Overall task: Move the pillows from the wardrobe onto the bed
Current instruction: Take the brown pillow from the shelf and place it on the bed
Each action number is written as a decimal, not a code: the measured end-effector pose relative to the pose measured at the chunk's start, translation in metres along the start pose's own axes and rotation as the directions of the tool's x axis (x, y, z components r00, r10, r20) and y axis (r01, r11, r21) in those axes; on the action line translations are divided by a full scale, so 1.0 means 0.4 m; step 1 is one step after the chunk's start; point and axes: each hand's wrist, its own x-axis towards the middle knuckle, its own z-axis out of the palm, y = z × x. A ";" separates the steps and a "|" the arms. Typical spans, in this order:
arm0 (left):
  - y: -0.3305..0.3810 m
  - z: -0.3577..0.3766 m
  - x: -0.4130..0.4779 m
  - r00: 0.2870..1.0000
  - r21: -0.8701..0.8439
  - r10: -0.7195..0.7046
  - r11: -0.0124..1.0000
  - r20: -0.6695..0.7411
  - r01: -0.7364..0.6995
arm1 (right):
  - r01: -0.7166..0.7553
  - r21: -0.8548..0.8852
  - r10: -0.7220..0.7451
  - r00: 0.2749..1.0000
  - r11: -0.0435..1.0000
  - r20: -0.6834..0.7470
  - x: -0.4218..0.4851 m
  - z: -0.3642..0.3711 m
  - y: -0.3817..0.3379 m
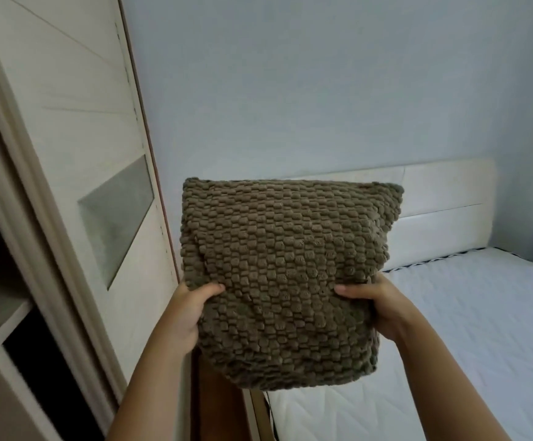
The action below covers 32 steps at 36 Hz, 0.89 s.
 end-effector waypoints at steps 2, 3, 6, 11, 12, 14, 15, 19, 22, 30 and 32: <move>0.000 0.003 0.066 1.000 0.001 0.013 1.000 0.000 -0.013 | -0.001 -0.015 0.001 0.998 1.000 -0.055 0.051 0.002 0.003; 0.001 0.006 0.099 1.000 0.010 0.024 1.000 0.003 -0.024 | 0.002 -0.023 -0.004 0.996 1.000 -0.085 0.077 0.002 0.003; 0.003 0.018 0.184 0.999 0.023 0.047 0.999 0.019 -0.047 | 0.034 -0.038 -0.039 0.987 0.999 -0.153 0.151 -0.001 -0.001; -0.012 0.045 0.311 1.000 0.051 0.024 0.998 0.000 -0.024 | 0.089 -0.094 -0.109 0.966 0.992 -0.235 0.274 -0.008 -0.007; -0.015 0.054 0.331 1.000 0.063 0.008 0.998 0.004 -0.008 | 0.093 -0.110 -0.118 0.961 0.990 -0.250 0.295 -0.011 -0.008; -0.023 0.070 0.363 0.999 0.094 -0.034 0.995 0.022 0.031 | 0.098 -0.149 -0.137 0.949 0.984 -0.284 0.330 -0.019 -0.007; -0.028 0.077 0.375 0.998 0.101 -0.049 0.994 0.033 0.045 | 0.096 -0.167 -0.143 0.943 0.981 -0.299 0.344 -0.023 -0.006; -0.050 0.099 0.419 0.992 0.032 -0.097 0.995 0.078 0.095 | 0.084 -0.213 -0.155 0.926 0.973 -0.344 0.400 -0.041 -0.002; -0.068 0.109 0.458 0.981 -0.072 -0.175 0.981 0.088 0.181 | 0.066 -0.255 -0.157 0.921 0.965 -0.357 0.438 -0.056 0.005; -0.145 0.130 0.609 0.957 -0.109 -0.275 0.953 0.086 0.284 | -0.004 -0.283 -0.134 0.873 0.959 -0.469 0.555 -0.111 0.051; -0.164 0.139 0.653 0.958 -0.085 -0.264 0.958 0.107 0.274 | -0.028 -0.281 -0.122 0.856 0.959 -0.502 0.590 -0.125 0.062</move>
